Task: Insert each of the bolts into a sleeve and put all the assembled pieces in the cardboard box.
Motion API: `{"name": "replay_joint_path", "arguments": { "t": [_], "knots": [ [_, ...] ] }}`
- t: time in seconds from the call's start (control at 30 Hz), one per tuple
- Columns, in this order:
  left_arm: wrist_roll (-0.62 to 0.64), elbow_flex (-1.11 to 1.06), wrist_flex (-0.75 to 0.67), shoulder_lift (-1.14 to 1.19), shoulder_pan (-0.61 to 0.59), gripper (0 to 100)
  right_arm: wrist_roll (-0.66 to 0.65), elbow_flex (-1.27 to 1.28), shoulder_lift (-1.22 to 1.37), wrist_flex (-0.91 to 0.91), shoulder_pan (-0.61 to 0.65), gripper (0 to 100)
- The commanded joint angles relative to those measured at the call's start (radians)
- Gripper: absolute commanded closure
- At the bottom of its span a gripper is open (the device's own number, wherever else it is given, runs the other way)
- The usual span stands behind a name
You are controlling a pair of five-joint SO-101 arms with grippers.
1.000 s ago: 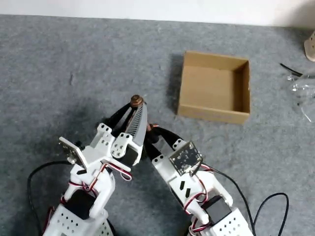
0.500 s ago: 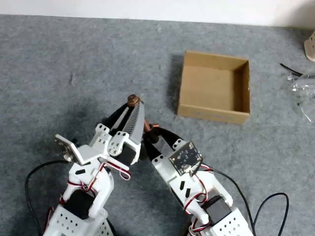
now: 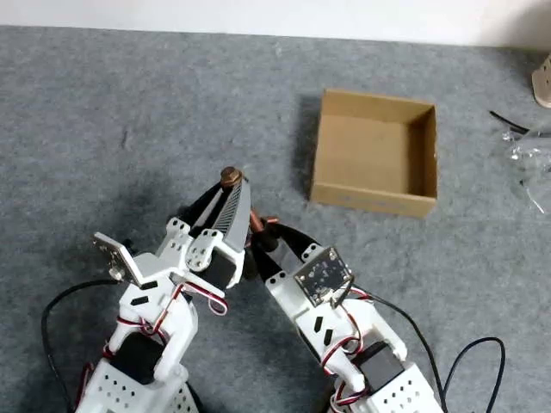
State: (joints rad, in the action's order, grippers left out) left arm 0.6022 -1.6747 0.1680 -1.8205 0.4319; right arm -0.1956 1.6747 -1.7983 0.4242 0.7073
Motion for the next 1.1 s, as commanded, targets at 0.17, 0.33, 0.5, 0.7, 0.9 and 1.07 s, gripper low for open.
{"name": "replay_joint_path", "arguments": {
  "t": [0.17,0.33,0.5,0.7,0.9,1.07],
  "knots": [
    [0.018,-0.021,0.068,0.005,-0.013,99,-0.009,0.139,-0.015,-0.004,0.007,99.5],
    [0.020,-0.021,0.068,0.005,-0.047,99,-0.008,0.139,-0.015,-0.004,-0.007,99.5],
    [0.021,-0.021,0.068,0.005,-0.048,99,-0.008,0.139,-0.015,-0.004,-0.007,99.5],
    [0.021,-0.021,0.068,0.005,-0.048,99,-0.008,0.139,-0.015,-0.004,-0.005,99.5],
    [0.021,-0.021,0.068,0.005,-0.048,99,-0.008,0.139,-0.015,-0.002,0.005,99.5],
    [0.018,-0.021,0.072,0.005,-0.028,99,-0.029,0.139,-0.015,0.001,0.024,99.5]
  ]
}}
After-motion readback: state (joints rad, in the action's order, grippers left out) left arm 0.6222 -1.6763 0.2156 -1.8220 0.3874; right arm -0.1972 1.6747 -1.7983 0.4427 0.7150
